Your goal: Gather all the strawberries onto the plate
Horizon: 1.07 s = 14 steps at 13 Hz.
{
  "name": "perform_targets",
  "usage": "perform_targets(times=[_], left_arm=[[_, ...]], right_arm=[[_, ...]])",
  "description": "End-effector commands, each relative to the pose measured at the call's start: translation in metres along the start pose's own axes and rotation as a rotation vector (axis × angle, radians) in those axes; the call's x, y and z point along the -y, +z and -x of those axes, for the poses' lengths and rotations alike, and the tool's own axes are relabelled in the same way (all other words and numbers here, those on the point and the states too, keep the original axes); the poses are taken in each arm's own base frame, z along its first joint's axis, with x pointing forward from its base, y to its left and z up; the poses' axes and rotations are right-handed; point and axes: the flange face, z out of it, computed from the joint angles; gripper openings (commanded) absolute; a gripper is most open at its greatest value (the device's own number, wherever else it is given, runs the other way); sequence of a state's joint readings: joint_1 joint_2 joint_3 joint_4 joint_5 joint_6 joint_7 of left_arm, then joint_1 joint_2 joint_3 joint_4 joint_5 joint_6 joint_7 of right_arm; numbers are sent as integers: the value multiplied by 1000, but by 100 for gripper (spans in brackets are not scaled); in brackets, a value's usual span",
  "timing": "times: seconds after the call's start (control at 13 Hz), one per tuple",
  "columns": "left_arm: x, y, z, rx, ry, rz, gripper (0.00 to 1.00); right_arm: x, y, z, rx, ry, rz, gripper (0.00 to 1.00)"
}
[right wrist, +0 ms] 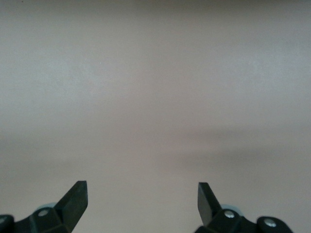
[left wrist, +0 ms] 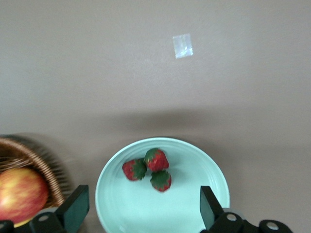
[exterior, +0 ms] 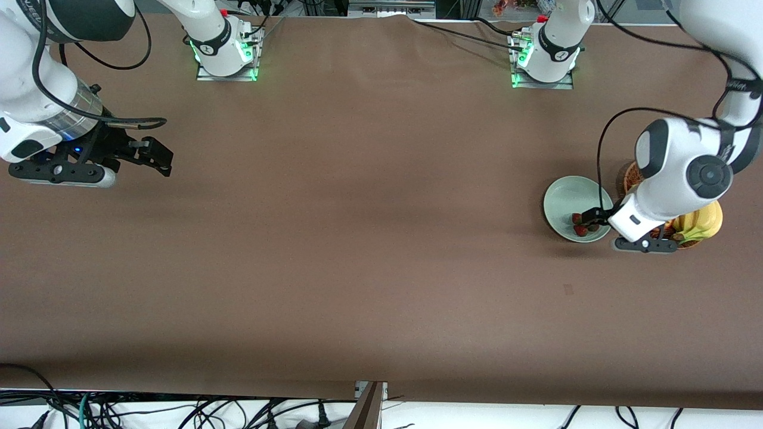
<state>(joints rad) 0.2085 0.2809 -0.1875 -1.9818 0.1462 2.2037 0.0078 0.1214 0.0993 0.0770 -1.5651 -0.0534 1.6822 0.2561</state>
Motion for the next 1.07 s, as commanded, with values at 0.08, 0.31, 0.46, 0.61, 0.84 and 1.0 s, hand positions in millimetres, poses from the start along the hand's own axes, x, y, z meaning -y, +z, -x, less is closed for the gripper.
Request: perform_targets(times=[0.08,0.31,0.46,0.61,0.84,1.0], left_arm=[[-27,-70,17,-16,43,46,100],[-35,-132,35,7,37,49,100],[-35,-163,51,-4,31,57,100],[-36,-187,60,-4,30,57,100],[-35,-222,61,20,-11,72,100],[-34,-230,60,17,-17,72,100]], right_arm=[[0,-4,-1,4,-2,2,100],[0,-4,-1,4,-2,2,100],[0,-4,-1,4,-2,2,100],[0,-4,-1,4,-2,2,100],[0,-4,-1,5,-2,2,100],[0,-4,-1,4,-2,2,100]])
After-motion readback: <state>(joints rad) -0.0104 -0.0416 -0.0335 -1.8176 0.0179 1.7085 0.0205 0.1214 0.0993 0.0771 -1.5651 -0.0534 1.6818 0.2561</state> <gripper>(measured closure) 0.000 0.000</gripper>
